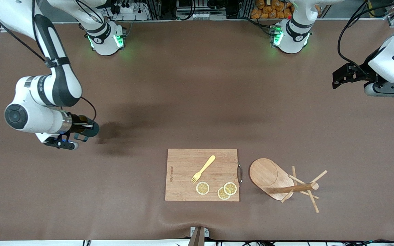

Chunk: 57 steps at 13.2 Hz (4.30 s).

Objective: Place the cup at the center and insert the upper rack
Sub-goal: 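Lift the teal mug with the right gripper, then carry the teal mug with the right gripper toward the table center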

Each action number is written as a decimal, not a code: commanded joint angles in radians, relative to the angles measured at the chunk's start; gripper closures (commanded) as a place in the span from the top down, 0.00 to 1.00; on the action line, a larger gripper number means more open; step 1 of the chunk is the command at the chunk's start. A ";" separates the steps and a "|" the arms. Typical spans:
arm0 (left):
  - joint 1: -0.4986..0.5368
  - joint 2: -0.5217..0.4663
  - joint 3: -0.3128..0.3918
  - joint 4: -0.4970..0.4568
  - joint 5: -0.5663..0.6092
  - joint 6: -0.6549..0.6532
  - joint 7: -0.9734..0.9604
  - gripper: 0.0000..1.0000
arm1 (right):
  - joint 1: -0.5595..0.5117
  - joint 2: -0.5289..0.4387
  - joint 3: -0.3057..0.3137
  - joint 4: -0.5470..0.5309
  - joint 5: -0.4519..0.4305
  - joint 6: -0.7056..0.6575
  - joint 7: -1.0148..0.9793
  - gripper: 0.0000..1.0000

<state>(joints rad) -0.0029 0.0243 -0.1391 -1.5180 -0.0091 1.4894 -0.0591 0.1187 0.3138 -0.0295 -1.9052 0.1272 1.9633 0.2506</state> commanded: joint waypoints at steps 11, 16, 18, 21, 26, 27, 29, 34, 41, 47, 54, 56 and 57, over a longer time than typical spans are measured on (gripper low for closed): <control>0.000 0.008 -0.005 0.012 0.000 0.003 -0.005 1.00 | 0.511 -0.001 -0.009 0.023 0.225 0.187 0.935 0.00; 0.007 0.016 -0.005 0.015 -0.002 0.014 -0.005 1.00 | 0.630 0.097 -0.009 0.148 0.284 0.215 1.315 0.00; 0.007 0.016 -0.005 0.015 -0.002 0.014 -0.005 1.00 | 0.667 0.174 -0.010 0.234 0.278 0.215 1.467 0.00; 0.007 0.016 -0.005 0.015 -0.002 0.015 -0.005 1.00 | 0.726 0.273 -0.012 0.307 0.270 0.290 1.593 0.00; 0.007 0.016 -0.005 0.010 -0.002 0.022 -0.005 1.00 | 0.757 0.330 -0.012 0.311 0.272 0.370 1.662 0.00; 0.004 0.016 -0.005 0.010 -0.002 0.022 -0.005 1.00 | 0.763 0.332 -0.010 0.311 0.273 0.370 1.668 0.00; -0.002 0.016 -0.005 0.009 0.000 0.022 -0.007 1.00 | 0.797 0.332 -0.012 0.311 0.264 0.370 1.667 0.00; -0.002 0.016 -0.005 0.005 -0.002 0.022 -0.007 1.00 | 0.825 0.340 -0.013 0.307 0.262 0.371 1.670 0.00; 0.009 0.012 -0.005 0.004 0.001 0.020 -0.008 1.00 | 0.848 0.355 -0.015 0.307 0.262 0.399 1.693 0.00; 0.012 0.000 -0.002 -0.004 0.000 0.017 -0.008 1.00 | 0.846 0.357 -0.015 0.307 0.262 0.402 1.696 0.18; 0.003 0.003 -0.005 -0.010 0.000 0.017 -0.010 1.00 | 0.840 0.343 -0.015 0.311 0.270 0.378 1.698 1.00; 0.000 0.003 -0.007 -0.013 0.000 0.017 -0.022 1.00 | 0.835 0.337 -0.015 0.327 0.272 0.344 1.696 1.00; -0.002 0.002 -0.017 -0.016 0.000 0.017 -0.042 1.00 | 0.834 0.337 -0.015 0.345 0.272 0.312 1.699 1.00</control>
<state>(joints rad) -0.0022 0.0373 -0.1430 -1.5230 -0.0091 1.5067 -0.0674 0.9484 0.6588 -0.0358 -1.5933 0.3895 2.3306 1.9317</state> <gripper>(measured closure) 0.000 0.075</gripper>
